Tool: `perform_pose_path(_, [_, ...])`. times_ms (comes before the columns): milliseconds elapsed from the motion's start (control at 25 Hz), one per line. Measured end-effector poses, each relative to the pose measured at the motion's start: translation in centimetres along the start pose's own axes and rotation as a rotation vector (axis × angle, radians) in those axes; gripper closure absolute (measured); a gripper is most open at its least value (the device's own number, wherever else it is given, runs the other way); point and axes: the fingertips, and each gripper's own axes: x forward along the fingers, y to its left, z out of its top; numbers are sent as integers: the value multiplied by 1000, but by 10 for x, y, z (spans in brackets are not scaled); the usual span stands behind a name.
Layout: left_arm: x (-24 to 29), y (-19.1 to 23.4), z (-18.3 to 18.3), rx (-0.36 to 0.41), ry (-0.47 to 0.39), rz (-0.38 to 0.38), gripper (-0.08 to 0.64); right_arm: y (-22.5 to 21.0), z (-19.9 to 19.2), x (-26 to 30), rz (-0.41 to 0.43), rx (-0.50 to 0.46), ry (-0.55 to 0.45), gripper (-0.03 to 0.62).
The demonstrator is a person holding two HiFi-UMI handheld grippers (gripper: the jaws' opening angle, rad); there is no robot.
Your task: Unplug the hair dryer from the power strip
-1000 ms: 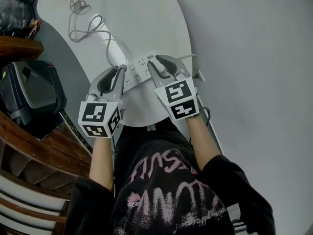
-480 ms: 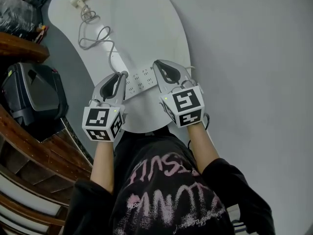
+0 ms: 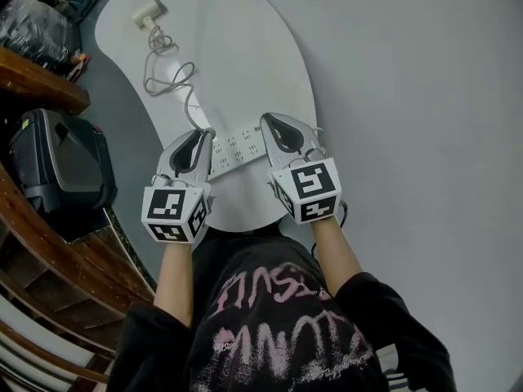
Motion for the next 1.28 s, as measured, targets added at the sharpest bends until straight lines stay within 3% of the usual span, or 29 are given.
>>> perform_pose_path(560, [-19,-7,30,10,-103,18,508,-10,48,-34,-25,63,-187,567])
perform_pose_path(1280, [-56,-1,85,81,-251,54,508,-3,86,-53,-62,9,-282,581])
